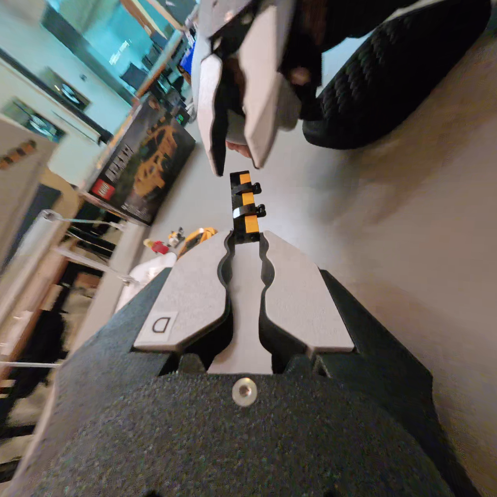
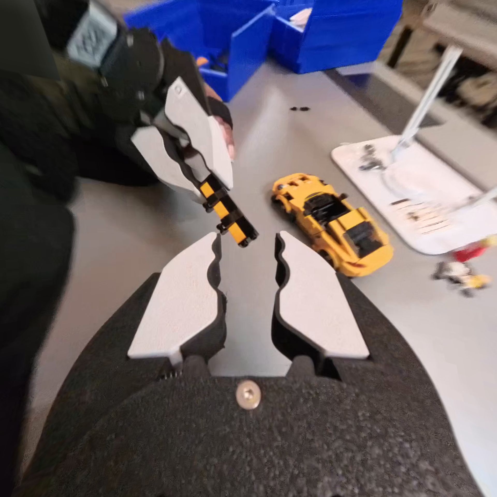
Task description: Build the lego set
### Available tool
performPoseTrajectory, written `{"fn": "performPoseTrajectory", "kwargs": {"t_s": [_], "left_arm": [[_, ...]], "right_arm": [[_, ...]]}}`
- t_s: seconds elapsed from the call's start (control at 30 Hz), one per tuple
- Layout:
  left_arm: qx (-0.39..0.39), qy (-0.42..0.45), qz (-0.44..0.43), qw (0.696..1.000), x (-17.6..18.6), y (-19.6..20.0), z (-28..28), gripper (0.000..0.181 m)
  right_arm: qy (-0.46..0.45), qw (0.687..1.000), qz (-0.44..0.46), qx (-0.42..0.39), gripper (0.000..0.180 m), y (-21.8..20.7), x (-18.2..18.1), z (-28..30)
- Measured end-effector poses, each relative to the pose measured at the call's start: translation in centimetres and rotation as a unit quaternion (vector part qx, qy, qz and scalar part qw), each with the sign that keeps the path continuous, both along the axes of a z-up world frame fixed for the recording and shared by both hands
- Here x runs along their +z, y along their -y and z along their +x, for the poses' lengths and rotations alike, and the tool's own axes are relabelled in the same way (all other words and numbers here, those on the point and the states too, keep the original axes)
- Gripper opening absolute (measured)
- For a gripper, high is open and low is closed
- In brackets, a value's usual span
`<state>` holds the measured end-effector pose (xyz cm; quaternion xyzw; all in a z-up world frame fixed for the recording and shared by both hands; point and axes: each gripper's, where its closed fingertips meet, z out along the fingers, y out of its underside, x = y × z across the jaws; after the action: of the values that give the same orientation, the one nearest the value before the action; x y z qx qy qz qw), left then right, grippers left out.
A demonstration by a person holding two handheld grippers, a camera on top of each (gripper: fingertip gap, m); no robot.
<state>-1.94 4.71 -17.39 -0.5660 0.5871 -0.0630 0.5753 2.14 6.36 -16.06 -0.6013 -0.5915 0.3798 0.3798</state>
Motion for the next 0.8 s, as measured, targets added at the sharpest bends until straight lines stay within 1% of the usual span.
{"fn": "performPoseTrajectory", "kwargs": {"t_s": [0.1, 0.2, 0.27, 0.33, 0.5, 0.8], "left_arm": [[-0.007, -0.047, 0.096, 0.994, 0.3, 0.4, 0.3, 0.017], [-0.01, -0.082, 0.175, 0.981, 0.5, 0.7, 0.7, 0.017], [-0.01, -0.092, 0.205, 0.974, 0.8, 0.8, 0.8, 0.017], [-0.009, -0.098, 0.223, 0.97, 1.0, 0.9, 0.8, 0.017], [-0.001, -0.105, 0.243, 0.964, 1.3, 0.6, 0.4, 0.016], [-0.012, -0.11, 0.263, 0.958, 1.6, 1.0, 0.4, 0.016]], "right_arm": [[-0.011, 0.989, -0.13, 0.064, 0.037, 0.9, 0.1, 0.4], [-0.019, 0.976, -0.19, 0.108, 0.034, 2.0, 0.0, -0.4], [-0.021, 0.971, -0.199, 0.127, 0.028, 2.6, -0.1, -0.9], [-0.028, 0.969, -0.202, 0.14, 0.014, 2.9, 0.0, -1.3], [-0.054, 0.966, -0.201, 0.152, 0.01, 3.3, 0.6, -1.6], [-0.077, 0.967, -0.191, 0.152, 0.009, 3.8, 0.7, -1.5]]}}
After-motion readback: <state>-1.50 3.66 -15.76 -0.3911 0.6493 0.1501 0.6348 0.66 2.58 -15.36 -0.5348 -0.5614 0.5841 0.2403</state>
